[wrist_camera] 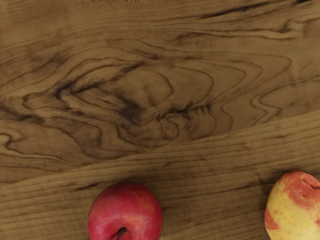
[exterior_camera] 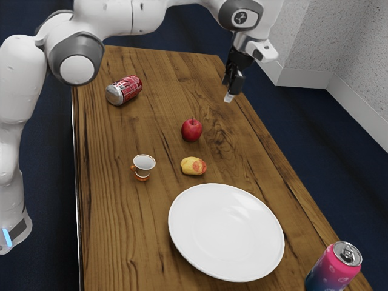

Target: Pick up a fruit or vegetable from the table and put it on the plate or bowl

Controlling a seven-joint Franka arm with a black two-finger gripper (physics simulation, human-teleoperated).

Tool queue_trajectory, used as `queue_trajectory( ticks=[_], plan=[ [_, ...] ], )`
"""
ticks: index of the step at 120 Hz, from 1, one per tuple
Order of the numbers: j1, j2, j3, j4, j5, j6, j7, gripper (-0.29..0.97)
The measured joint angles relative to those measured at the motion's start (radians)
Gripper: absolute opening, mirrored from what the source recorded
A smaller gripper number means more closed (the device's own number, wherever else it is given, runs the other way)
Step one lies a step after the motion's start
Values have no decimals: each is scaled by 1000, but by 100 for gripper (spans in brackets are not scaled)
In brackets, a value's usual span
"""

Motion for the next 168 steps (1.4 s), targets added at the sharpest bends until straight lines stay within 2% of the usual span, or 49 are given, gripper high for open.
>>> queue_trajectory(
  ticks=[8, 21, 40, 56, 68, 86, 108, 124, 168],
  plan=[
    [11, 1, 17, -8, 1, 25, 51, 68],
    [88, 22, 37, -10, -41, 64, 129, 68],
    [99, 25, 38, -21, -105, 96, 228, 68],
    [99, 14, 38, -94, -150, 140, 298, 68],
    [98, -72, 39, -254, -159, 200, 341, 68],
    [92, -155, 35, -406, -143, 294, 394, 68],
    [86, -175, 31, -499, -81, 367, 436, 68],
    [88, -259, 31, -605, -49, 411, 455, 68],
    [79, -237, 17, -694, -29, 511, 485, 68]
  ],
)
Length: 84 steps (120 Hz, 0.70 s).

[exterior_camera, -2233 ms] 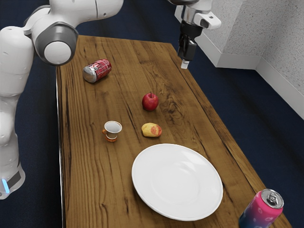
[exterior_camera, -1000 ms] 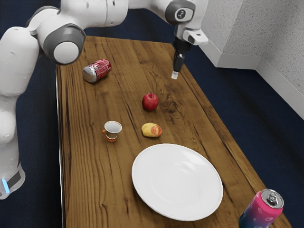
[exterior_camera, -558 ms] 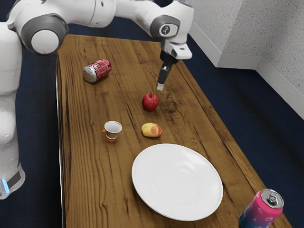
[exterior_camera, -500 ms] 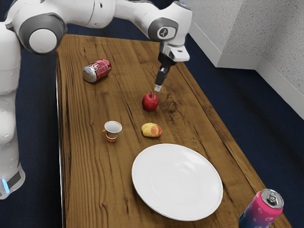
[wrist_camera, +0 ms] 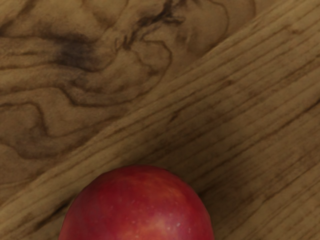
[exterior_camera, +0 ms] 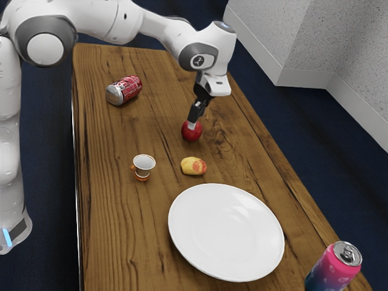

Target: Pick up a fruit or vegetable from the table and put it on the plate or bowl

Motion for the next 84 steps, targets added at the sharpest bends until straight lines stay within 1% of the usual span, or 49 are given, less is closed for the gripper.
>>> queue_trajectory(
  ticks=[84],
  plan=[
    [4, 11, 5, -80, 1, 67, 21, 68]
  ],
)
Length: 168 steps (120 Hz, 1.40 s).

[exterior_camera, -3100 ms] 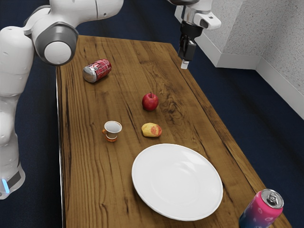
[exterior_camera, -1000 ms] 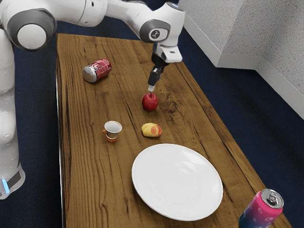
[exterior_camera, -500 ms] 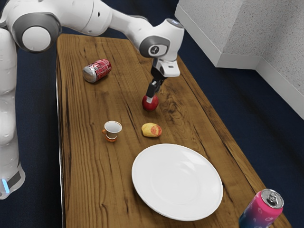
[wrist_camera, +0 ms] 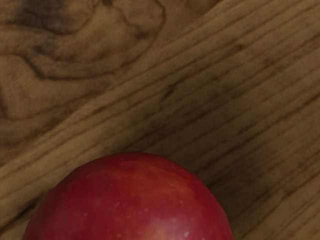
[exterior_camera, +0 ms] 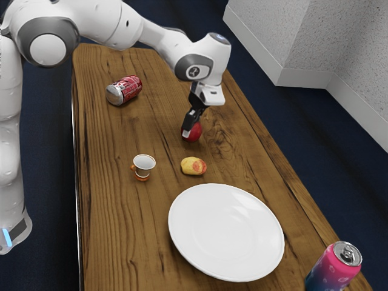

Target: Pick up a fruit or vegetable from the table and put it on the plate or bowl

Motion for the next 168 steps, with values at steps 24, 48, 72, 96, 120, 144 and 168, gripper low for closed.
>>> queue_trajectory(
  ticks=[24, 48, 72, 96, 120, 144, 168],
  plan=[
    [7, 13, 3, 0, -1, 9, 3, 68],
    [8, 19, 4, -2, -1, 13, 4, 68],
    [8, 27, 4, -7, -1, 17, 4, 67],
    [7, 40, 14, -5, 2, 18, -13, 37],
    [8, 36, 17, 13, 10, 23, -31, 14],
    [14, -22, -17, 138, 13, -32, -47, 18],
    [91, -72, -187, 158, 13, -83, -61, 19]
  ],
)
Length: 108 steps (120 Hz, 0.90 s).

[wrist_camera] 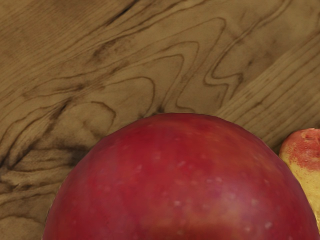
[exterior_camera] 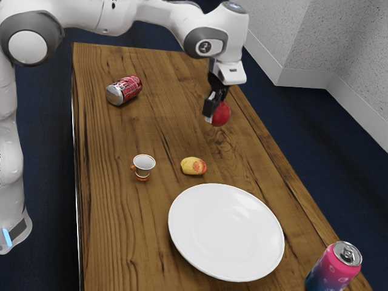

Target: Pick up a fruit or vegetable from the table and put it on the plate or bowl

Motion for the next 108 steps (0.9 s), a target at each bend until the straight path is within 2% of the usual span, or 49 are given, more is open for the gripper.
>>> queue_trajectory(
  ticks=[37, 47, 57, 65, 82, 91, 108],
  plan=[
    [102, 8, -313, 11, 3, -18, -43, 19],
    [67, 63, -381, 77, 21, -22, -61, 19],
    [-53, 155, -455, 190, 59, -35, -80, 19],
    [-105, 184, -475, 226, 86, -45, -96, 19],
    [-111, 199, -481, 240, 112, -60, -123, 19],
    [-133, 199, -485, 241, 140, -66, -132, 36],
    [-143, 199, -487, 241, 158, -77, -145, 54]
  ],
)
